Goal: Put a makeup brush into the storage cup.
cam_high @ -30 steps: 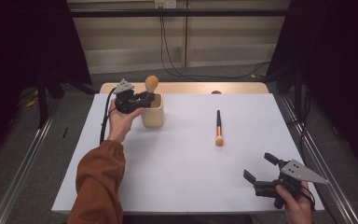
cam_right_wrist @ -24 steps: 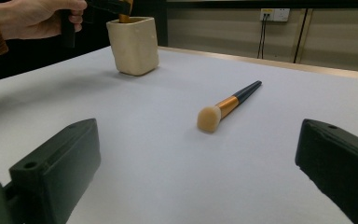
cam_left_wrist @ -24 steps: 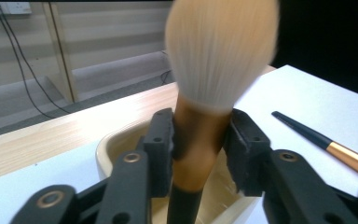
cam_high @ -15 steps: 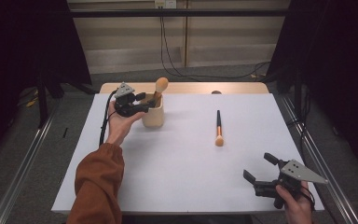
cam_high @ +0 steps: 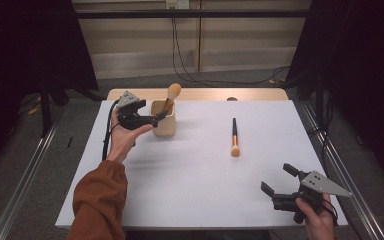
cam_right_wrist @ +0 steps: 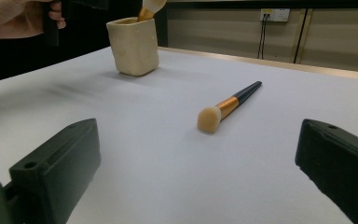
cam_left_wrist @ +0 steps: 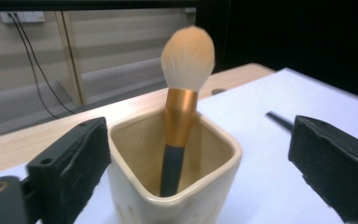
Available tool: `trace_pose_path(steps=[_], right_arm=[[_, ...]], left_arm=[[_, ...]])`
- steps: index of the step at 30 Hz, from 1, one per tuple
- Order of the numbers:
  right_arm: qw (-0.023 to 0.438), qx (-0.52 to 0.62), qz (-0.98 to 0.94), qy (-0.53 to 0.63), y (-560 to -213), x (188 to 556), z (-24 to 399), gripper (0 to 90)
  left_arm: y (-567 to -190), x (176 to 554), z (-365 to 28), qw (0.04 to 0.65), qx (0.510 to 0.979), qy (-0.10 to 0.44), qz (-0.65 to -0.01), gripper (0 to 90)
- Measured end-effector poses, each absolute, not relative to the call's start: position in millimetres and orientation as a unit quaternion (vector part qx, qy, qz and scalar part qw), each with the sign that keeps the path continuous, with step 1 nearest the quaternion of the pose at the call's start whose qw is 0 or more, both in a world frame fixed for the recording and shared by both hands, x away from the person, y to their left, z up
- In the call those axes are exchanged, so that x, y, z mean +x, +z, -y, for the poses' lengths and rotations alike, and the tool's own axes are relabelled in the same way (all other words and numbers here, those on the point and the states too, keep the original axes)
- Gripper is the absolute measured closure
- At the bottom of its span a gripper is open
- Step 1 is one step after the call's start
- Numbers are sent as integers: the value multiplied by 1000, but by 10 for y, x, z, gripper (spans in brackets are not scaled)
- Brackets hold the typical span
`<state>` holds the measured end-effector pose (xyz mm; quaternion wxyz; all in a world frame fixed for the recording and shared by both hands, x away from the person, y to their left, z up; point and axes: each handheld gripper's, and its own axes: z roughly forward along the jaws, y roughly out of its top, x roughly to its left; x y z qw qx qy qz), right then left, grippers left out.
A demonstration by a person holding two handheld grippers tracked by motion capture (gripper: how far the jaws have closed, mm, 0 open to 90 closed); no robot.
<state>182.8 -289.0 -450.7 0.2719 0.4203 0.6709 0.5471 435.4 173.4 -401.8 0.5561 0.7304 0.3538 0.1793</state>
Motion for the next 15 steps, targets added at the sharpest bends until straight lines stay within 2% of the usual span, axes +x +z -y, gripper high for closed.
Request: trace_pose_path(steps=[15], right_arm=[[274,419,-672,546,-4507,1833,2882,0]], left_arm=[[-3980,3988,-1853,550,742,191,-333,22]])
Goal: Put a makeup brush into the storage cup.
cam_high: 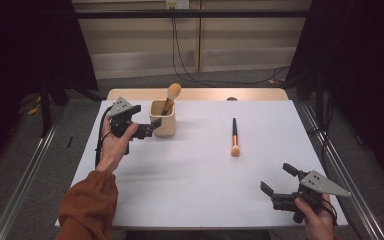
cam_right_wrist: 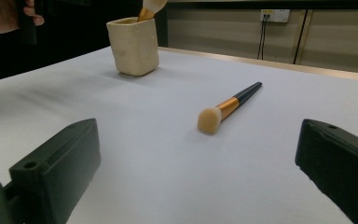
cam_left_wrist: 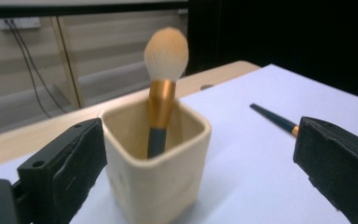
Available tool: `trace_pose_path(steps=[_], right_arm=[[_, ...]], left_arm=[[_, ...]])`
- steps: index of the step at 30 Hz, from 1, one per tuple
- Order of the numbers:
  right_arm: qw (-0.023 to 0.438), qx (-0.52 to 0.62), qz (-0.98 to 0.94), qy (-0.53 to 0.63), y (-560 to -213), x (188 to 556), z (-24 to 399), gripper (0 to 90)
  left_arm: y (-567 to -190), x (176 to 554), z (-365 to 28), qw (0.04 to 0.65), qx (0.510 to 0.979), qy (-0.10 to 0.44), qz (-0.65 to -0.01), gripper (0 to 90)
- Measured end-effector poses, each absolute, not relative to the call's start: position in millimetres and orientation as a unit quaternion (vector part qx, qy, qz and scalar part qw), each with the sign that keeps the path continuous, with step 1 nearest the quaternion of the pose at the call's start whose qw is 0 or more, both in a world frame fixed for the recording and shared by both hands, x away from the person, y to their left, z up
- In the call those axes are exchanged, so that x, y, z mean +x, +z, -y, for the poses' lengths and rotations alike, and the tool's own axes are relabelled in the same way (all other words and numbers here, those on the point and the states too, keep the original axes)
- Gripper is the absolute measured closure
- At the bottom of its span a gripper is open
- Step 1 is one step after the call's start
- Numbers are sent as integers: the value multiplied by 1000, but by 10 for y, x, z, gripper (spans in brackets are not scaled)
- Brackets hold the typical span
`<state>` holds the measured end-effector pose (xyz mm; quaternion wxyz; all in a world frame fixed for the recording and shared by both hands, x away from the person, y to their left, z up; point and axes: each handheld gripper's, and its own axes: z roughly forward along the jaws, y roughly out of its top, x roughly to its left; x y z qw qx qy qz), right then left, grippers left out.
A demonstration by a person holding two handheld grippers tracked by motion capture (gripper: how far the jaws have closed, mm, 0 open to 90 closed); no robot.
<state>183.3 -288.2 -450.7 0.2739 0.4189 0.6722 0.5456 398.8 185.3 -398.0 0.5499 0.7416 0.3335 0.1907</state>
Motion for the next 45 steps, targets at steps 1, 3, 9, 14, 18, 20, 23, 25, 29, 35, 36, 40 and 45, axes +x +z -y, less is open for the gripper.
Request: trace_pose_path(steps=[1,3,9,14,18,20,23,25,29,35,36,40,45], right_arm=[[273,420,-672,545,-4507,1833,2881,0],[273,422,-671,545,-4508,1834,2882,0],[274,422,-671,545,-4507,1833,2881,0],[275,423,-670,544,-4507,1831,2881,0],[276,422,-670,544,-4507,1829,2880,0],[276,422,-670,544,-4507,1828,2882,0],[277,423,-670,544,-4507,1831,2884,0],[276,425,-670,543,-4509,1833,2881,0],[279,421,-672,542,-4506,1818,2878,0],[278,427,-670,540,-4512,1853,2856,0],[278,425,-672,539,-4514,1861,2854,0],[278,430,-670,537,-4519,1887,2852,0],[281,433,-666,538,-4521,1896,2874,0]], left_arm=[[-4003,3966,-1865,549,742,188,-335,22],[-4043,3919,-1892,544,747,186,-334,23],[-4120,3756,-1979,543,750,182,-330,23],[-4156,3607,-2052,539,752,181,-335,24],[-4172,3512,-2115,536,746,185,-350,29],[-4179,3468,-2135,534,748,181,-351,28],[-4178,3389,-2154,534,743,191,-355,29],[-4187,3347,-2170,526,748,199,-353,35],[-4195,3237,-2241,531,742,200,-356,42],[-4200,3064,-2325,529,742,202,-358,41],[-4201,3029,-2330,529,743,202,-357,40],[-4220,2904,-2370,538,737,203,-356,39],[-4259,2824,-2506,534,722,214,-384,39]])
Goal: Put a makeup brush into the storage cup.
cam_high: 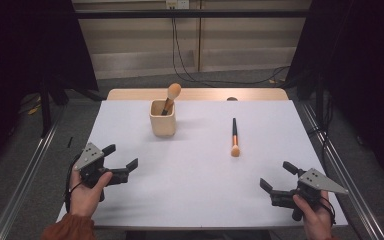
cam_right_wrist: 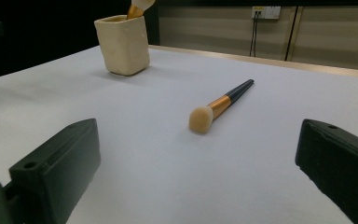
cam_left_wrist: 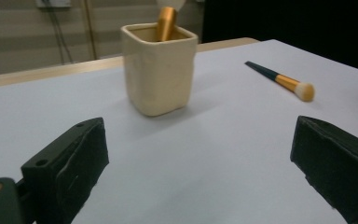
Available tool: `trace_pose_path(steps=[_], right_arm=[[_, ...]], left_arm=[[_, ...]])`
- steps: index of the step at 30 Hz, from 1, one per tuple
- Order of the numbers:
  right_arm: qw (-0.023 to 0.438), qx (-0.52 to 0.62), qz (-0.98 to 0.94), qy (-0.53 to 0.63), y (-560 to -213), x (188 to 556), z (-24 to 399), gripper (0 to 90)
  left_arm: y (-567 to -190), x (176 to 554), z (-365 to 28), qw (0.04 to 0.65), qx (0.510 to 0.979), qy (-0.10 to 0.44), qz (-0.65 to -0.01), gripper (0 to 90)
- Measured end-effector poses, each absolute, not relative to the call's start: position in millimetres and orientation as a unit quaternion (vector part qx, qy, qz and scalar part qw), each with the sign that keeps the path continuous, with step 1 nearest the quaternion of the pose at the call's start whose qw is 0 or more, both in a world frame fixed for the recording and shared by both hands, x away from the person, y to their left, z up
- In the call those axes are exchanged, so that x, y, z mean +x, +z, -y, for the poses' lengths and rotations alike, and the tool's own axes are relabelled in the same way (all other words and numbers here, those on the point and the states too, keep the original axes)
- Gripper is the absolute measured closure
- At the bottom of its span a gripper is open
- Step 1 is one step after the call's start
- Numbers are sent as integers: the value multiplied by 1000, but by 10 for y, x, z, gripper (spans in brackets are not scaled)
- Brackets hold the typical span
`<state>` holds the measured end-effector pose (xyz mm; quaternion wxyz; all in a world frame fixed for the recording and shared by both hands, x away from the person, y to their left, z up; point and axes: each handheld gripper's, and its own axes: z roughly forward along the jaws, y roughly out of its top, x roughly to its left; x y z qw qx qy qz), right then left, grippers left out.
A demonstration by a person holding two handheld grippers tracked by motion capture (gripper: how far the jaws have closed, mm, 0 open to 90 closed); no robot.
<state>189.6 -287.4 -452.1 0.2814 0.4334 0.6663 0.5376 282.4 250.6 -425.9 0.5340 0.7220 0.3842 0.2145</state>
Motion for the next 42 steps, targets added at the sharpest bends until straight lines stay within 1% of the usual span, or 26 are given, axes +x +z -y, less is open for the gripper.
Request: trace_pose_path(steps=[4,8,15,21,33,37,42], right_arm=[[280,435,-666,538,-4520,1885,2880,0],[283,436,-663,539,-4516,1864,2899,0],[283,436,-662,539,-4515,1863,2909,0],[282,437,-662,540,-4512,1865,2903,0],[281,436,-661,542,-4510,1872,2902,0],[276,439,-659,544,-4513,1922,2882,0],[272,433,-660,550,-4514,2051,2827,0]], left_arm=[[-4285,2718,-2580,529,719,220,-393,37],[-4279,2618,-2620,539,710,218,-398,29],[-4286,2459,-2638,542,714,218,-385,26],[-4317,2421,-2632,542,719,212,-381,26],[-4308,2396,-2631,544,717,219,-376,26],[-4294,2365,-2656,549,716,222,-369,26],[-4327,2352,-2671,545,717,216,-378,26]])
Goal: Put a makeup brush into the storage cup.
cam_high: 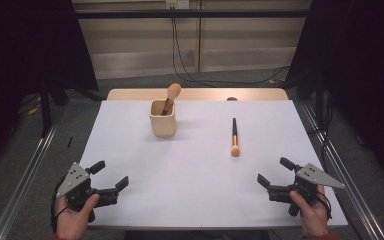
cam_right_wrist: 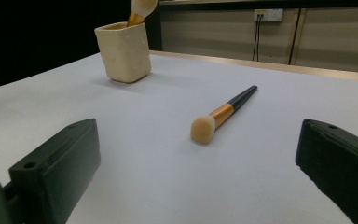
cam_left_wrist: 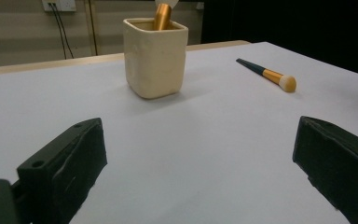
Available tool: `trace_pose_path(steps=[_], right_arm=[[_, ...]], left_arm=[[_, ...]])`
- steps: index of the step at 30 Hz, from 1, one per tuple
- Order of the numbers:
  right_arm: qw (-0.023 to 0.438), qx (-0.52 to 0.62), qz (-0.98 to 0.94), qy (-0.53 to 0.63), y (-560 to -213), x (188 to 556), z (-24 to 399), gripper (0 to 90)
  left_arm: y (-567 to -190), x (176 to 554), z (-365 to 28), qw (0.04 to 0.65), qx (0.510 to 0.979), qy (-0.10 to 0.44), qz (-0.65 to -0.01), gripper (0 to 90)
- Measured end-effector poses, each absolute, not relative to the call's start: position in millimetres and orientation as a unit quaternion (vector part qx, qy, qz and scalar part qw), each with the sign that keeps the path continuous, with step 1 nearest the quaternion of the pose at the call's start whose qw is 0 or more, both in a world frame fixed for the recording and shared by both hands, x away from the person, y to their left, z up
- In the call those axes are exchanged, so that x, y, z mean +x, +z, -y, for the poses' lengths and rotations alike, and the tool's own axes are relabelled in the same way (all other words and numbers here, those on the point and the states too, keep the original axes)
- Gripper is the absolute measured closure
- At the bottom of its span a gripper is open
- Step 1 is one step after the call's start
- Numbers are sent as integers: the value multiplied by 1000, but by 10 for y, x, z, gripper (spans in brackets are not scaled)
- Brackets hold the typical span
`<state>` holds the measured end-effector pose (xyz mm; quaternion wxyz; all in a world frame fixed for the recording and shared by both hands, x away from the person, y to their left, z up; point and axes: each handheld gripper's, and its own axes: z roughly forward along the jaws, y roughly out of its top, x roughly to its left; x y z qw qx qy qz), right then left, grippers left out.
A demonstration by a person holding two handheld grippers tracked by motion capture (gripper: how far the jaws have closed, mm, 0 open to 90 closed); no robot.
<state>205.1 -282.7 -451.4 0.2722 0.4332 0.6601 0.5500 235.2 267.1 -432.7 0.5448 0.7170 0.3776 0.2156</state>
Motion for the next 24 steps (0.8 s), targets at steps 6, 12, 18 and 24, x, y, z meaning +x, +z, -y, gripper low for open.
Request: trace_pose_path(steps=[6,12,18,24], right_arm=[[260,440,-662,548,-4496,2217,2722,0],[254,452,-660,544,-4469,2351,2730,11],[257,455,-662,538,-4411,2508,2748,8],[239,465,-684,509,-4356,2708,2767,21]], left_arm=[[-4330,2343,-2686,542,716,219,-382,26],[-4311,2319,-2681,553,715,216,-369,26],[-4313,2316,-2651,548,722,214,-363,26],[-4322,2346,-2658,549,720,213,-368,26]])
